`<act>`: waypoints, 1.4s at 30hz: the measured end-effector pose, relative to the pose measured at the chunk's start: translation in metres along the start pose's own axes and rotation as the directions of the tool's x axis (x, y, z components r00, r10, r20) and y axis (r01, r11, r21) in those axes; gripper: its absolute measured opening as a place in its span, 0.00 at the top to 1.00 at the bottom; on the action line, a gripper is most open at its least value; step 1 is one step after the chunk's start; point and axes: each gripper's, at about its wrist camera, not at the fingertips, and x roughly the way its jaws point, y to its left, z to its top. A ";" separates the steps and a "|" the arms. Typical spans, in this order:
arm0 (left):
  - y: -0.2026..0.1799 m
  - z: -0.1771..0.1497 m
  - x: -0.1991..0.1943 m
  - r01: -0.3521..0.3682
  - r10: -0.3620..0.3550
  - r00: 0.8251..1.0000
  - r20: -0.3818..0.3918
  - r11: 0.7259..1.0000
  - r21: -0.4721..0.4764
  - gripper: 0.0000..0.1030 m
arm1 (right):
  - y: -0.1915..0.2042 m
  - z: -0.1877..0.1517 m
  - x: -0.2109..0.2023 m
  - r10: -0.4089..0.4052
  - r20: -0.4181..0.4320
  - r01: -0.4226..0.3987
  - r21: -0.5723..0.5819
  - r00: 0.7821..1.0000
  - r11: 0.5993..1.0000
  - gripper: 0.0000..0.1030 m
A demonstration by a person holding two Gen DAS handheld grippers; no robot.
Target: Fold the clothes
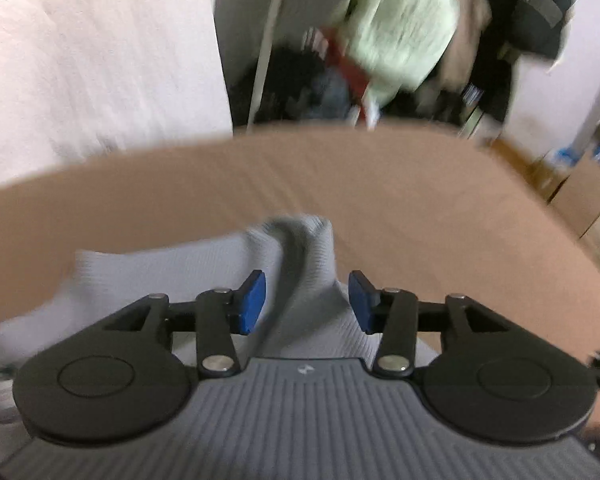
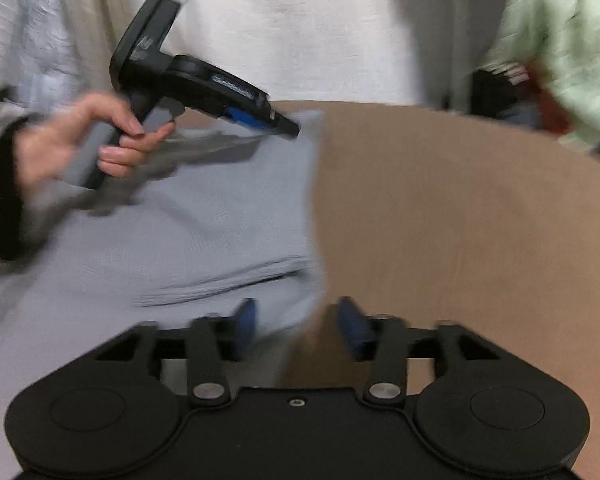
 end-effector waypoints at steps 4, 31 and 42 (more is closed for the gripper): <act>0.078 -0.015 -0.085 -0.150 0.154 0.986 0.069 0.987 -0.058 0.46 | 0.001 0.016 -0.009 0.083 0.001 -0.083 -0.012 0.997 0.997 0.43; 0.225 -0.157 -0.197 -0.373 0.397 0.914 -0.083 0.742 -0.557 0.37 | -0.036 0.123 0.139 -0.116 0.075 0.045 0.618 0.990 0.785 0.31; 0.217 -0.145 -0.171 -0.268 0.276 0.960 -0.050 0.851 -0.452 0.93 | -0.037 0.157 0.149 -0.111 0.028 0.078 0.541 0.993 0.837 0.31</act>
